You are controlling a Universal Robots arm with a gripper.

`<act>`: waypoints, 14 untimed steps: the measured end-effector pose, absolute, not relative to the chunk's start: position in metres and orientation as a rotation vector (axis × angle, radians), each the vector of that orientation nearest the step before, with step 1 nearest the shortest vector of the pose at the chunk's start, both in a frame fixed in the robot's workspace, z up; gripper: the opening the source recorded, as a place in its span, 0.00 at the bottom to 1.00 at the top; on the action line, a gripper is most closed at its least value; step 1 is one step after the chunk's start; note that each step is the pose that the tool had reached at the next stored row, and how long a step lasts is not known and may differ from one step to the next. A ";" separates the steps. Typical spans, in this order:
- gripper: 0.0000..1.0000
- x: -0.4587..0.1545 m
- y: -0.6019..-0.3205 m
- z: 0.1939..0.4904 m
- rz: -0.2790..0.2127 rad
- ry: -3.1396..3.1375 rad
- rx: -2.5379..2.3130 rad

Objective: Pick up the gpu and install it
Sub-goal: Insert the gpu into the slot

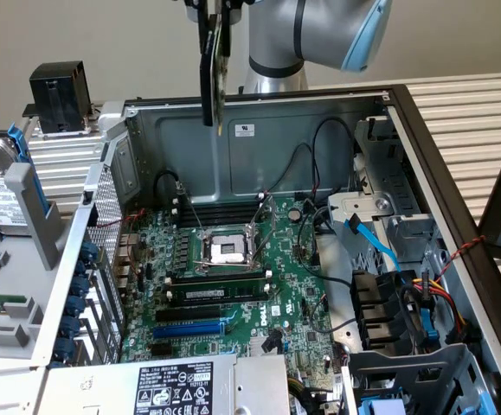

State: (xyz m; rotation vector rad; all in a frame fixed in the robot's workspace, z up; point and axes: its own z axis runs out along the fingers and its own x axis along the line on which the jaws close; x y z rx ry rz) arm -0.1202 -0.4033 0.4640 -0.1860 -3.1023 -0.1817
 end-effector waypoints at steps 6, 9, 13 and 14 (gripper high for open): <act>0.27 -0.120 -0.403 0.463 -0.179 -3.102 -0.017; 0.27 -0.120 -0.403 0.463 -0.177 -3.098 0.069; 0.27 -0.120 -0.403 0.463 -0.174 -3.089 0.180; 0.27 -0.120 -0.403 0.462 -0.174 -3.087 0.208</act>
